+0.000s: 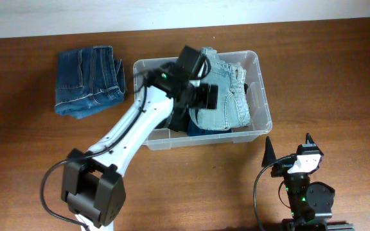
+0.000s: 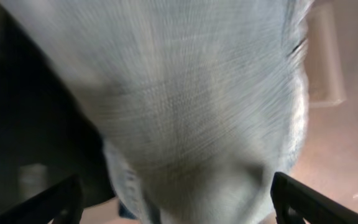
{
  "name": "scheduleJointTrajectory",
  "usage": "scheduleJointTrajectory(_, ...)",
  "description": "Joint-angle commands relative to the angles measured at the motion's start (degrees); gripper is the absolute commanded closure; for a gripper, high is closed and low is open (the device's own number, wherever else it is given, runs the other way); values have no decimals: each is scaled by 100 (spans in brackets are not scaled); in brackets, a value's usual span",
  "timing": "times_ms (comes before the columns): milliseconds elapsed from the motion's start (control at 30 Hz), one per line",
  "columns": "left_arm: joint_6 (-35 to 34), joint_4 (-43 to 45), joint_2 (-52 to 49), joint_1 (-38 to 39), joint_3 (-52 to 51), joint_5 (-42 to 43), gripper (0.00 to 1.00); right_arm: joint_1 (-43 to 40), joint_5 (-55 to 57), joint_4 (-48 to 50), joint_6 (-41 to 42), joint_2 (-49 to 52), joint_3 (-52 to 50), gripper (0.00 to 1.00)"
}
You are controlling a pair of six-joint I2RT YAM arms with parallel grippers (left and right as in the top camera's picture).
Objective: Pack container
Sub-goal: 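Lift the light grey jeans and carry them into the container, then lower the light grey jeans onto the garments and open the left gripper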
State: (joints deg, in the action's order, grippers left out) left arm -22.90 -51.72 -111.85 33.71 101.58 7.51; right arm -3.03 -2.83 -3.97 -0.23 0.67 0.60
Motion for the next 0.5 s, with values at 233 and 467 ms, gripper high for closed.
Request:
scheduleJointTrajectory(233, 737, -142, 216, -50, 1976, -638, 80, -37, 11, -31, -20, -48, -28, 2)
scheduleJointTrajectory(467, 734, 164, -170, -50, 1941, -1029, 99, -37, 11, -31, -20, -48, -28, 2)
